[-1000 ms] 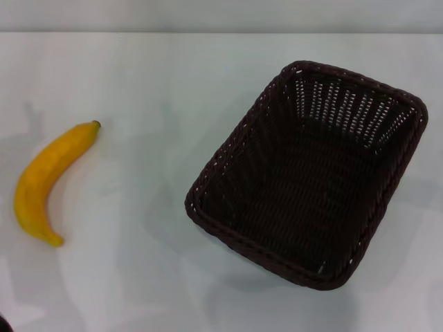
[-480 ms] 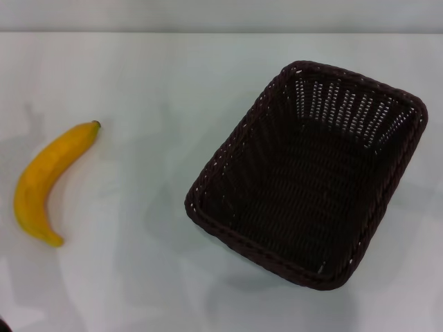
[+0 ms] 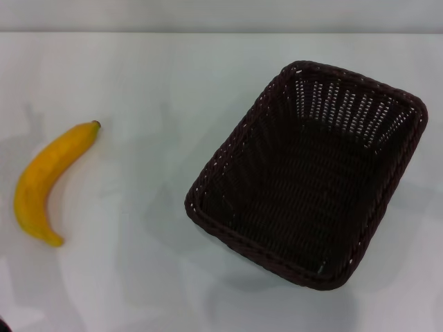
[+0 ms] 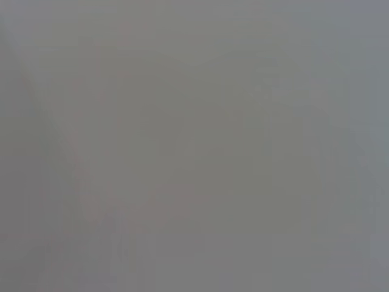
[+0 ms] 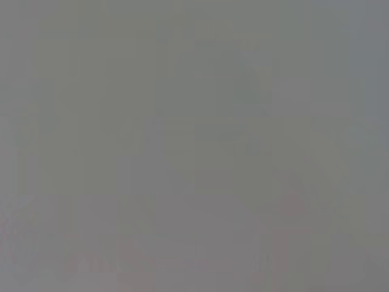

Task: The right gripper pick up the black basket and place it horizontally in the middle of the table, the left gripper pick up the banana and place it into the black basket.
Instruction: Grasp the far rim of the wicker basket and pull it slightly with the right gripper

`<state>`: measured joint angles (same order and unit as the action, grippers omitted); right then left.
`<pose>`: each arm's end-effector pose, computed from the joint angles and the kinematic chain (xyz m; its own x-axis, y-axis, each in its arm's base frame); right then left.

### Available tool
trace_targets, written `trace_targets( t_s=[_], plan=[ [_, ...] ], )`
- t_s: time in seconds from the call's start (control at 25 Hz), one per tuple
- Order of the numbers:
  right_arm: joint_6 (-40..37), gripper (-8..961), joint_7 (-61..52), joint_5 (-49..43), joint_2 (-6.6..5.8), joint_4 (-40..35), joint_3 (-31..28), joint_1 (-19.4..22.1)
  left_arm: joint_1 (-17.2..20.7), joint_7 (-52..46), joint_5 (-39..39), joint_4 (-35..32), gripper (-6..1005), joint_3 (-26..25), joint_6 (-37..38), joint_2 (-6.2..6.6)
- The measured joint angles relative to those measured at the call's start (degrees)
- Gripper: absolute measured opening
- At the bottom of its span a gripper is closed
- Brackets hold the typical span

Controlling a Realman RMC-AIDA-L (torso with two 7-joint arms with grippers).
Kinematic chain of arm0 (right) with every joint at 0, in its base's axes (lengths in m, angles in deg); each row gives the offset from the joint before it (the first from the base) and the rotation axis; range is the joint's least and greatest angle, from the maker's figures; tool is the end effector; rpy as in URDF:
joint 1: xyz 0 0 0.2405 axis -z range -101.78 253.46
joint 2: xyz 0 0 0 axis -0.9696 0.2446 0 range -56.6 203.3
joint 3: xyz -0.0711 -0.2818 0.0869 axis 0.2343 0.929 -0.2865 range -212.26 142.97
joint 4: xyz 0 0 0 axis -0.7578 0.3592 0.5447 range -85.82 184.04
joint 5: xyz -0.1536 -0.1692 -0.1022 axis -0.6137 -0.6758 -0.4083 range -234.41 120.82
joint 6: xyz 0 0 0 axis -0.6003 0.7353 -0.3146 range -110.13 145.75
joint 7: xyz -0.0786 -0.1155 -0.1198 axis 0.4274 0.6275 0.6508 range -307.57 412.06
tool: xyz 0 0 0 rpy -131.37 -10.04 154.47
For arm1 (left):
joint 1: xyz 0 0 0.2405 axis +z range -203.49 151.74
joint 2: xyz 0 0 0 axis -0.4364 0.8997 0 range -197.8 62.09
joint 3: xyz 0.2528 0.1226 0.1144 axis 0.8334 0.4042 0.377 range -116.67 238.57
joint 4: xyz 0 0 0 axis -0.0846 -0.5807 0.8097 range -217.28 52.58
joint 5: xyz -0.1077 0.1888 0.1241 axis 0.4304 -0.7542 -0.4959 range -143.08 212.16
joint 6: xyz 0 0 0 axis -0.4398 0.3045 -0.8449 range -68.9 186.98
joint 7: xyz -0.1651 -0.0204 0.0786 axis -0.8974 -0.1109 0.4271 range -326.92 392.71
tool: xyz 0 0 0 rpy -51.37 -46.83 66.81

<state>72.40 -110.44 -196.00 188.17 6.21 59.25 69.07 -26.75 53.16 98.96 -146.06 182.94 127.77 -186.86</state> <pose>0.4318 0.3857 0.1044 0.8228 0.1691 -0.5426 -0.5599 0.4052 -0.7227 -0.3068 0.3555 0.0252 0.4785 -0.4161 0.7732 0.8776 0.2549 -0.4060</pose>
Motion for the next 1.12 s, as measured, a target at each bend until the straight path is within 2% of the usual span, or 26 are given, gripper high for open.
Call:
trace_targets(
  t_s=[0.56,0.76,0.88,1.12],
  plan=[
    [-1.0,574,0.0,0.0,0.05,-1.4,0.7,0.0,-0.1,0.0,0.1,0.0,890,0.0,0.0,0.0],
    [-5.6,574,0.0,-0.5,-0.25,-5.4,0.6,0.8,0.0,0.1,0.1,-0.3,890,0.0,0.0,0.0],
    [-14.0,573,0.2,-0.7,-1.46,-11.1,0.1,1.2,0.1,0.2,0.1,-0.3,890,0.0,0.0,0.03],
    [-49.7,573,0.6,-1.2,-6.23,-26.9,-6.3,0.5,0.1,0.0,0.4,0.3,890,0.0,0.0,0.09]
  ],
)
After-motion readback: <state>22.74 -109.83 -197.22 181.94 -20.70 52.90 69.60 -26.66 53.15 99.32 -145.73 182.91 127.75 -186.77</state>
